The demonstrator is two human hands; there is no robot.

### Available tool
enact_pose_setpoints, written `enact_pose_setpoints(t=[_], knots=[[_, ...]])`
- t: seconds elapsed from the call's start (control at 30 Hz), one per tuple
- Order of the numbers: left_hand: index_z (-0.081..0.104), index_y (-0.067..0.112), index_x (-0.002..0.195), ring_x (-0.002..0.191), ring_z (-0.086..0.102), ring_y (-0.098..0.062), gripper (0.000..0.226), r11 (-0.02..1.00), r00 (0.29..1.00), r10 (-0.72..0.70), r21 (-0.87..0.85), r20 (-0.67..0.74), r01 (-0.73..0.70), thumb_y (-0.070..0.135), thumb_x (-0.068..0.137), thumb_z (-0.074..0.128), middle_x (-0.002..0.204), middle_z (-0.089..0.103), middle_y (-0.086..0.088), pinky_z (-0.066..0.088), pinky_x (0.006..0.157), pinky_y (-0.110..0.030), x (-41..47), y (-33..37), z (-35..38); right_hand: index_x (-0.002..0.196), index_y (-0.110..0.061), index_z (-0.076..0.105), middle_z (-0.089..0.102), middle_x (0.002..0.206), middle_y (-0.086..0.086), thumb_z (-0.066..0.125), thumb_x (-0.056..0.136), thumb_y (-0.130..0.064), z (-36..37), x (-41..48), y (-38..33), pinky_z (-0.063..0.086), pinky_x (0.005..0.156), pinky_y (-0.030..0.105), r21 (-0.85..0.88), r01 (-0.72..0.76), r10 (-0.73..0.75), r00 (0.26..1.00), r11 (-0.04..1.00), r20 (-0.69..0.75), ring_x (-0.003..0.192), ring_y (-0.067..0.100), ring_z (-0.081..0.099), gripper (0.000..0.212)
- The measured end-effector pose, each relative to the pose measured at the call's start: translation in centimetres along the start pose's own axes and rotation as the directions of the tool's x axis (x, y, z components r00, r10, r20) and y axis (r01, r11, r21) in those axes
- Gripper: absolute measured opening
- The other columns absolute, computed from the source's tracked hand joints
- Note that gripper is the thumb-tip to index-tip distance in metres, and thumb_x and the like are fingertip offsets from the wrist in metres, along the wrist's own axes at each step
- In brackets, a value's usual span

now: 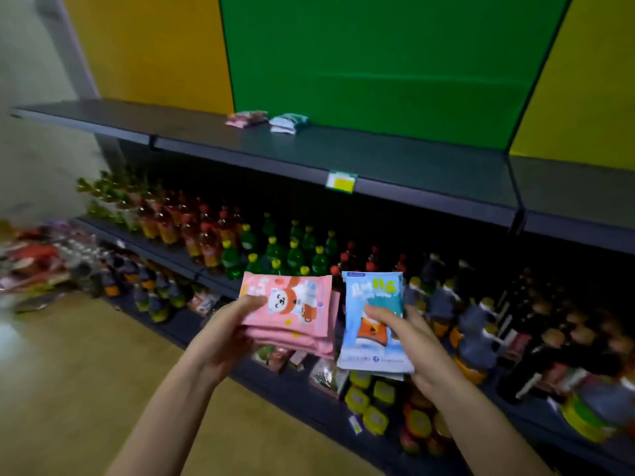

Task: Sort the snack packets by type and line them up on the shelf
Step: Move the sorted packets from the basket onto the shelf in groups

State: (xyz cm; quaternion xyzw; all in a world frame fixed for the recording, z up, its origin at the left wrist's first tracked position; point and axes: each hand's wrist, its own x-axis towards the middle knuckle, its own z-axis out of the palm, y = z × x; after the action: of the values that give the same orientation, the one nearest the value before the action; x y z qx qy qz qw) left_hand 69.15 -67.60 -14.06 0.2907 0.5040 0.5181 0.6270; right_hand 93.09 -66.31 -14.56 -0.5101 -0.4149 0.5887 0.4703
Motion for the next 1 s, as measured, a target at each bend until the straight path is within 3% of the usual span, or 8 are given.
enact_pose_setpoints(t=[0.1, 0.23, 0.33, 0.43, 0.6, 0.73, 0.9, 1.0], knots=[[0.065, 0.005, 0.095, 0.074, 0.064, -0.023, 0.035, 0.999, 0.999, 0.043, -0.023, -0.026, -0.044, 0.019, 0.064, 0.071, 0.084, 0.070, -0.011, 0.049, 0.076, -0.032, 0.5, 3.8, -4.2, 0.110, -0.015, 0.058, 0.073, 0.094, 0.004, 0.072, 0.077, -0.024, 5.1, 2.4, -1.6, 0.053, 0.085, 0.038, 0.005, 0.006, -0.007, 1.000, 1.000, 0.023, 0.088, 0.020, 0.069, 0.037], [0.064, 0.006, 0.093, 0.067, 0.063, -0.019, 0.015, 0.996, 0.995, 0.087, -0.009, -0.048, -0.088, 0.016, 0.083, 0.060, 0.076, 0.070, -0.007, 0.049, 0.067, -0.029, 3.0, 9.4, -9.8, 0.115, -0.013, 0.056, 0.071, 0.098, 0.008, 0.072, 0.075, -0.026, 12.4, 6.3, -3.1, 0.050, 0.093, 0.045, 0.045, 0.016, -0.017, 0.999, 0.999, 0.030, 0.093, 0.026, 0.067, 0.045], [0.065, 0.010, 0.086, 0.069, 0.059, -0.019, 0.011, 0.991, 0.992, 0.126, 0.040, -0.026, -0.125, 0.019, 0.084, 0.059, 0.071, 0.068, -0.005, 0.045, 0.067, -0.029, 5.7, 13.7, -13.1, 0.117, -0.010, 0.056, 0.067, 0.105, 0.011, 0.073, 0.075, -0.029, 17.3, 9.1, -4.5, 0.051, 0.089, 0.041, 0.063, 0.044, -0.044, 0.999, 0.997, -0.001, 0.096, 0.025, 0.064, 0.049], [0.063, 0.010, 0.092, 0.073, 0.059, -0.022, 0.012, 0.989, 0.989, 0.148, 0.025, -0.005, -0.148, 0.018, 0.086, 0.056, 0.080, 0.067, -0.007, 0.045, 0.072, -0.031, 8.6, 18.0, -15.4, 0.116, -0.007, 0.057, 0.067, 0.101, 0.010, 0.072, 0.076, -0.029, 20.7, 11.9, -6.9, 0.052, 0.073, 0.032, 0.068, 0.073, -0.072, 0.997, 0.995, -0.010, 0.086, 0.019, 0.065, 0.048], [0.063, 0.011, 0.092, 0.065, 0.064, -0.016, 0.010, 0.987, 0.988, 0.157, -0.030, -0.001, -0.157, 0.018, 0.086, 0.058, 0.078, 0.068, -0.004, 0.053, 0.056, -0.021, 14.3, 23.4, -16.9, 0.120, -0.004, 0.058, 0.071, 0.100, 0.009, 0.075, 0.069, -0.032, 24.2, 17.4, -10.9, 0.053, 0.070, 0.026, 0.042, 0.120, -0.120, 0.993, 0.992, -0.008, 0.079, 0.016, 0.069, 0.060], [0.063, 0.011, 0.092, 0.065, 0.064, -0.015, 0.012, 0.983, 0.983, 0.183, -0.013, 0.023, -0.183, 0.019, 0.084, 0.061, 0.082, 0.068, -0.005, 0.054, 0.058, -0.022, 19.9, 26.6, -16.8, 0.118, -0.004, 0.059, 0.072, 0.087, 0.005, 0.076, 0.067, -0.035, 25.3, 22.6, -13.4, 0.052, 0.058, 0.021, 0.029, 0.150, -0.149, 0.988, 0.988, -0.034, 0.064, 0.012, 0.069, 0.062], [0.063, 0.007, 0.090, 0.083, 0.060, -0.024, 0.012, 0.959, 0.960, 0.274, 0.058, 0.053, -0.277, 0.017, 0.083, 0.063, 0.095, 0.065, -0.012, 0.050, 0.086, -0.038, 29.3, 32.0, -15.2, 0.103, -0.006, 0.067, 0.074, 0.076, 0.003, 0.072, 0.074, -0.030, 25.5, 31.1, -17.8, 0.055, 0.067, 0.028, -0.054, 0.209, -0.212, 0.976, 0.976, -0.053, 0.059, 0.014, 0.068, 0.038], [0.063, 0.010, 0.092, 0.080, 0.059, -0.024, 0.014, 0.949, 0.957, 0.269, 0.139, 0.109, -0.283, 0.019, 0.083, 0.063, 0.100, 0.062, -0.014, 0.050, 0.078, -0.034, 35.1, 34.9, -14.3, 0.078, -0.010, 0.069, 0.072, 0.061, -0.002, 0.066, 0.081, -0.026, 25.3, 35.5, -20.2, 0.053, 0.060, 0.020, -0.111, 0.223, -0.231, 0.970, 0.969, -0.070, 0.050, 0.009, 0.065, 0.016]])
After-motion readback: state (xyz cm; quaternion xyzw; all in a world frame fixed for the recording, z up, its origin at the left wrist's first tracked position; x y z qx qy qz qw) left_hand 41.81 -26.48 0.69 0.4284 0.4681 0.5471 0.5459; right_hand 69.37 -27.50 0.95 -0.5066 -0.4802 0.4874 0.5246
